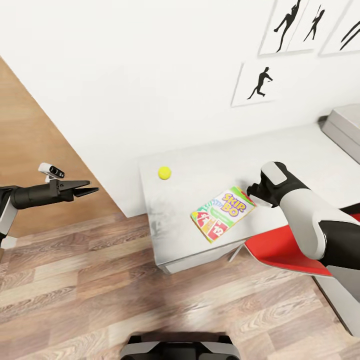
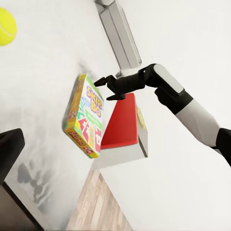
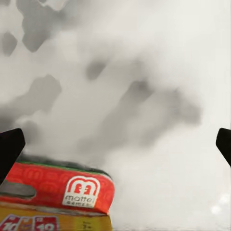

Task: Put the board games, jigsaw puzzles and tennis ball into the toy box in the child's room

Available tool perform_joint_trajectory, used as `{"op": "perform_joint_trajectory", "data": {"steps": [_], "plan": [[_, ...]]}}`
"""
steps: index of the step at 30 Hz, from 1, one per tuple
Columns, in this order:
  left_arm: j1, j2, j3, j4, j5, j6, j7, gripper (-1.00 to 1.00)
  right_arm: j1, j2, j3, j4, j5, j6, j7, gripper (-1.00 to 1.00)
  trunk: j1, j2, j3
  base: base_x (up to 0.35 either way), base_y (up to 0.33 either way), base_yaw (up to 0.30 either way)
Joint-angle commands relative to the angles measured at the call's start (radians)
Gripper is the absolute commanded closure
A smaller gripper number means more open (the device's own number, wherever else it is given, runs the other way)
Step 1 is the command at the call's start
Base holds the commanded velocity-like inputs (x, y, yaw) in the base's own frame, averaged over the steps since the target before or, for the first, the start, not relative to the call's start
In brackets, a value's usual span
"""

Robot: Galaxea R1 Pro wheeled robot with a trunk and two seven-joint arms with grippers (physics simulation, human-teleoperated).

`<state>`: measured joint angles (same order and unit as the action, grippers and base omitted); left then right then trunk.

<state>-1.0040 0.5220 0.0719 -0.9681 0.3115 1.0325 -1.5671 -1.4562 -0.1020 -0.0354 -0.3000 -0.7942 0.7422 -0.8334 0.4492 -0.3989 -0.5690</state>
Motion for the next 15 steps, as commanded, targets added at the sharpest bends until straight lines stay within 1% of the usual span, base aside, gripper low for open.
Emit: {"op": "perform_joint_trajectory", "data": {"steps": [1,4,12,15], "plan": [[-0.001,0.000,-0.001,0.000,0.001,0.011,-0.004,-1.00,0.000,0.001,-0.011,-0.001,-0.027,0.000,-0.004,-1.00,0.001,-0.001,-0.002,-0.002,0.090,0.000],[-0.001,0.000,0.000,0.000,0.000,0.011,-0.004,-1.00,0.000,0.001,-0.011,-0.001,-0.027,0.000,-0.004,-1.00,0.001,-0.001,-0.002,-0.020,0.072,0.000],[-0.001,0.000,0.000,0.000,0.000,0.011,-0.004,-1.00,0.000,0.001,-0.011,-0.001,-0.028,0.000,-0.004,-1.00,0.001,-0.001,-0.002,-0.095,0.138,0.000],[-0.001,0.000,0.000,0.000,0.000,0.011,-0.004,-1.00,0.000,0.001,-0.011,-0.001,-0.028,0.000,-0.004,-1.00,0.001,-0.001,-0.002,-0.093,0.200,0.000]]}}
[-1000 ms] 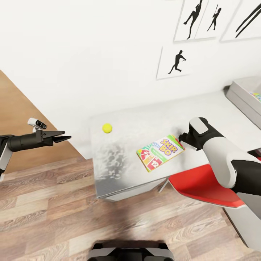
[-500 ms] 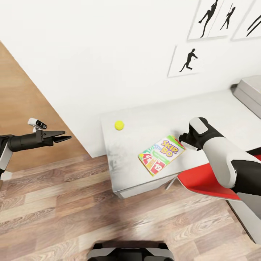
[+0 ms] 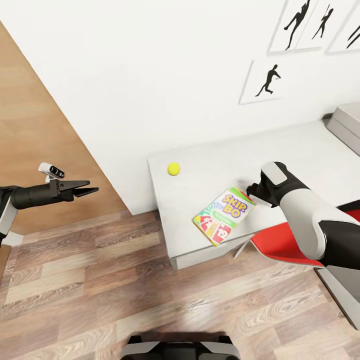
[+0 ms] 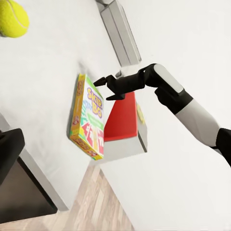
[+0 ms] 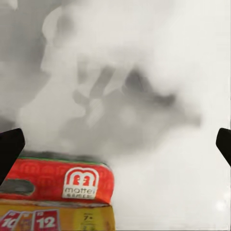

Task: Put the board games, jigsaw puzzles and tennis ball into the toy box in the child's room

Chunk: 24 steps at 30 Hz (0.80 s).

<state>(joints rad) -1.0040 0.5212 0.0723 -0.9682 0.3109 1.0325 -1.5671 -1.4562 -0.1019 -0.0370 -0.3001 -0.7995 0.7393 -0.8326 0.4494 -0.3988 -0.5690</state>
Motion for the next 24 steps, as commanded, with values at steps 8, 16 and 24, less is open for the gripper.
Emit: {"op": "perform_joint_trajectory", "data": {"steps": [8,16,24], "plan": [[-0.001,0.000,0.000,0.000,0.000,0.011,-0.004,-1.00,0.000,0.001,-0.009,-0.001,-0.023,0.003,-0.005,-1.00,0.001,-0.001,-0.002,-0.058,0.042,0.000],[-0.001,0.000,0.000,0.000,0.001,0.011,-0.004,-1.00,0.000,0.001,-0.009,-0.001,-0.022,0.003,-0.005,-1.00,0.001,-0.001,-0.002,-0.041,0.001,0.000],[-0.001,-0.001,-0.002,0.000,-0.001,0.011,-0.004,-1.00,0.002,0.001,-0.009,-0.001,-0.023,0.003,-0.005,-1.00,0.001,-0.001,-0.002,-0.085,0.059,0.000]]}}
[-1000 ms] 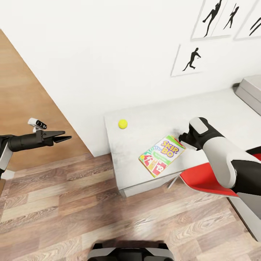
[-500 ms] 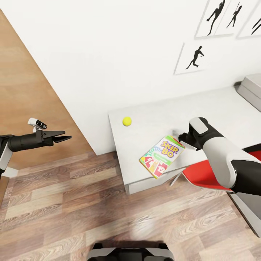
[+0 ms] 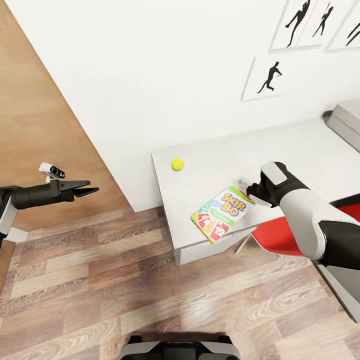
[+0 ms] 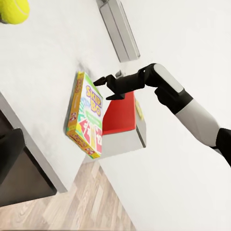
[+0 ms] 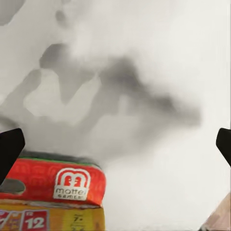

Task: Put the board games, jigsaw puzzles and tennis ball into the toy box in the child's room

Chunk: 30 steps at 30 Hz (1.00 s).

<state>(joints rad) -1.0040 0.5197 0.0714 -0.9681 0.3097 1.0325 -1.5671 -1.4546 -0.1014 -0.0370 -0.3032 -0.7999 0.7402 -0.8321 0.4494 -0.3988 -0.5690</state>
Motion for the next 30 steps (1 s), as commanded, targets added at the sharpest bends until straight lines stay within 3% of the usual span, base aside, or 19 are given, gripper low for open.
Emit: {"op": "perform_joint_trajectory", "data": {"steps": [1,30], "plan": [[-0.001,0.000,-0.001,0.000,0.000,0.011,-0.004,-1.00,0.000,0.000,-0.009,0.003,-0.022,0.002,-0.005,-1.00,0.001,-0.001,-0.002,-0.093,0.181,0.000],[-0.001,-0.003,-0.001,0.001,-0.001,0.011,-0.004,-1.00,0.000,0.001,-0.009,0.003,-0.022,0.004,-0.005,-1.00,0.001,-0.001,-0.002,-0.035,0.100,0.000]]}}
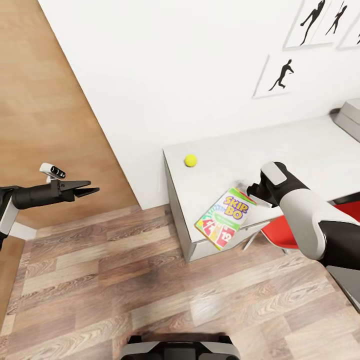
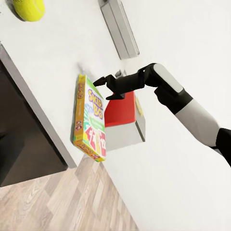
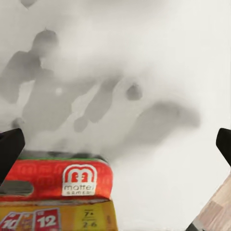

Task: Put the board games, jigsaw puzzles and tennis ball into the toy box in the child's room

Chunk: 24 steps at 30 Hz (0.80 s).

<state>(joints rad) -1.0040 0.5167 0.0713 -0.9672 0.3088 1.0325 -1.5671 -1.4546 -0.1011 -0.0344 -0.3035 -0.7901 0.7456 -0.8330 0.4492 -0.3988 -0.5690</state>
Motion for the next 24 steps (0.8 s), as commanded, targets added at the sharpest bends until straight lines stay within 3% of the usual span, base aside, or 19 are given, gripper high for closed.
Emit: {"op": "perform_joint_trajectory", "data": {"steps": [1,24], "plan": [[-0.001,0.000,-0.001,0.000,0.000,0.011,-0.004,-1.00,0.000,0.001,-0.012,0.003,-0.032,-0.002,-0.005,-1.00,0.001,-0.001,-0.002,0.000,0.180,0.000],[0.001,-0.001,-0.002,0.000,0.001,0.010,-0.004,-1.00,0.000,0.000,-0.012,0.003,-0.032,-0.002,-0.005,-1.00,0.001,-0.001,-0.002,-0.016,0.043,0.000]]}}
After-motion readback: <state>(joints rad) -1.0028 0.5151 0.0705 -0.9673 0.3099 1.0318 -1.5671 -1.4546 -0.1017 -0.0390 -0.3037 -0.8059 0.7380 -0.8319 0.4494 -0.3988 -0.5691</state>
